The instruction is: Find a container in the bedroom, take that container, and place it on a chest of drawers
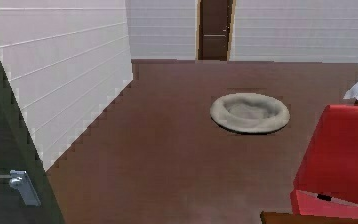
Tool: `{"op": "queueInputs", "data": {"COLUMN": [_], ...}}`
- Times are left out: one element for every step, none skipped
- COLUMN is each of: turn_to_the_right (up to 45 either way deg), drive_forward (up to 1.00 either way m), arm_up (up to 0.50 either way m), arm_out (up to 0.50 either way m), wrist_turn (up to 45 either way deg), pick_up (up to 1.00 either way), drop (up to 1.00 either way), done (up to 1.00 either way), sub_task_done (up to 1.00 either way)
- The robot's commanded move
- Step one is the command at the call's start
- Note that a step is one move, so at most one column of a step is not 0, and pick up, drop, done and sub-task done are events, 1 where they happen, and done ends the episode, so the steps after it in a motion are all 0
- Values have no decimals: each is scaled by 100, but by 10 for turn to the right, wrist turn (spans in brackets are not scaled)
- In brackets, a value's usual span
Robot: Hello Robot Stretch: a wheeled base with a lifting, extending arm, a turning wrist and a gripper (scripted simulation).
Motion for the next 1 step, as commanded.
{"op": "queueInputs", "data": {"turn_to_the_right": [0], "drive_forward": [0], "arm_up": [0], "arm_out": [0], "wrist_turn": [450], "pick_up": [0], "drop": [0], "done": [0], "sub_task_done": [0]}}
